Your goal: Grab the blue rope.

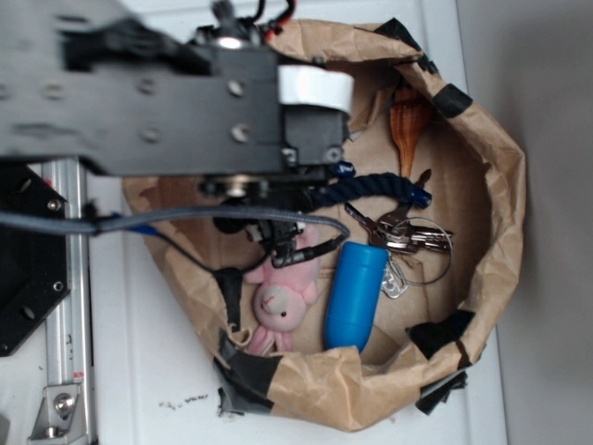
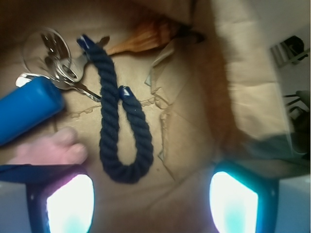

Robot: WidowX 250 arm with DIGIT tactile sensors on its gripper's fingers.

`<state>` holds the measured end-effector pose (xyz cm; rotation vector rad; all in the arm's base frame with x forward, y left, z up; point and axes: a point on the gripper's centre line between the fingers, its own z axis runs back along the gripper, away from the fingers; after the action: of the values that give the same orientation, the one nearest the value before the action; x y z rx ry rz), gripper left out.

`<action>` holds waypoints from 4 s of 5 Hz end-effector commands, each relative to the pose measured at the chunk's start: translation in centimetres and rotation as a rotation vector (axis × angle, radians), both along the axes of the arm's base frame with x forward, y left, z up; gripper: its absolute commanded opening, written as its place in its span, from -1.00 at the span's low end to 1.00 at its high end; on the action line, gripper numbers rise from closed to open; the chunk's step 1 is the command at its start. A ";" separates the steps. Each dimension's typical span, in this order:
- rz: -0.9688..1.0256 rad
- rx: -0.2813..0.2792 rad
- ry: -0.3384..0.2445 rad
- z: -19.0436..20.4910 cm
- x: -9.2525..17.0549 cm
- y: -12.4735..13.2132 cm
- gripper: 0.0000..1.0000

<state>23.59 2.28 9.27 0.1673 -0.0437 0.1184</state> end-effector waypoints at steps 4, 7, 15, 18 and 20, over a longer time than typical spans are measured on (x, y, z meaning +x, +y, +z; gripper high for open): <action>-0.326 -0.004 0.044 -3.6 2.1 3.6 1.00; -0.296 -0.094 0.031 -5.8 3.6 3.3 1.00; -0.125 -0.022 -0.104 2.4 2.5 5.8 -1.00; -0.124 -0.006 -0.151 3.9 2.1 5.0 -1.00; -0.272 -0.110 -0.140 1.4 3.2 1.5 1.00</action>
<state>26.94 4.25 10.05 0.0354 -0.1666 -0.1056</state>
